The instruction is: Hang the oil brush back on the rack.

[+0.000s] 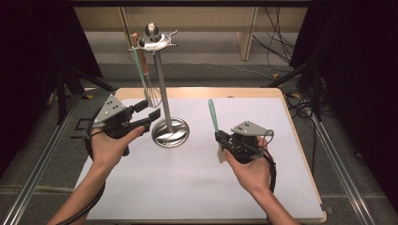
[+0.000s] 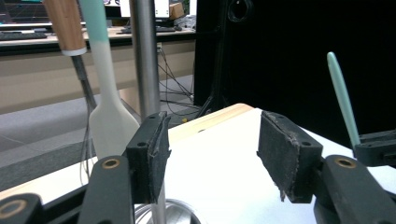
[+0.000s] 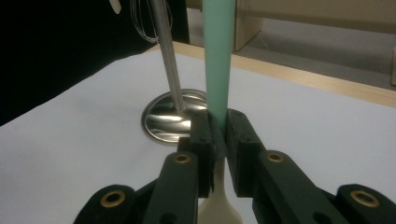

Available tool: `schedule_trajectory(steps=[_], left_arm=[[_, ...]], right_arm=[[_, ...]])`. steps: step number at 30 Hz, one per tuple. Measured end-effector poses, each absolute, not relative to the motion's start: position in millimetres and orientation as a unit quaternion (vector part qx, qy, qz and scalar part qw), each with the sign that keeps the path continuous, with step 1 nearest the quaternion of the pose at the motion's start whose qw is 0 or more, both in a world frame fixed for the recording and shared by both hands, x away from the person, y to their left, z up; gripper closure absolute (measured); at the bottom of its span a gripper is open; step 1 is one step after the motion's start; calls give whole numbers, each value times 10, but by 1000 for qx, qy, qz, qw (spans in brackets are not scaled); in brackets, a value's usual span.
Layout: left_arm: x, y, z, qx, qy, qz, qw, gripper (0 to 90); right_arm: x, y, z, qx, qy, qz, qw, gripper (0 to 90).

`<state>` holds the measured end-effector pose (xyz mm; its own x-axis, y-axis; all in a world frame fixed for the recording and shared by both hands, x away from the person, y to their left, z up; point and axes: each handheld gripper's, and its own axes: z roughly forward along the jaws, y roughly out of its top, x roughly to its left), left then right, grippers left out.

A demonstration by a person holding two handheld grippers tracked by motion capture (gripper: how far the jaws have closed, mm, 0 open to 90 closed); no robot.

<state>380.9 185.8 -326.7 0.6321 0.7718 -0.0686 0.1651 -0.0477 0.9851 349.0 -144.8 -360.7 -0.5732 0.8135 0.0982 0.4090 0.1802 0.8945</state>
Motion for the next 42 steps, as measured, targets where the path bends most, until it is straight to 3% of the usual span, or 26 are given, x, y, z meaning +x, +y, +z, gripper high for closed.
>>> schedule_trajectory(steps=[16, 18, 22, 35, 38, 42], left_arm=[[3805, 1600, -3315, 694, 323, 229, 601, 425], [3805, 1558, -3323, 696, 321, 226, 601, 425], [3803, 1483, -3325, 698, 314, 221, 604, 429], [3817, 1269, -3316, 701, 298, 208, 614, 457], [3825, 1246, -3311, 703, 293, 208, 614, 465], [3834, 1214, -3307, 702, 291, 203, 618, 468]], right_arm=[[3474, -1312, -3537, 405, 741, 497, 201, 826], [3498, -1322, -3530, 391, 743, 494, 224, 827], [3474, -1286, -3515, 404, 741, 496, 204, 827], [3483, -1219, -3503, 402, 736, 502, 212, 827], [3509, -1219, -3501, 387, 735, 505, 236, 827], [3502, -1204, -3486, 384, 741, 504, 220, 827]])
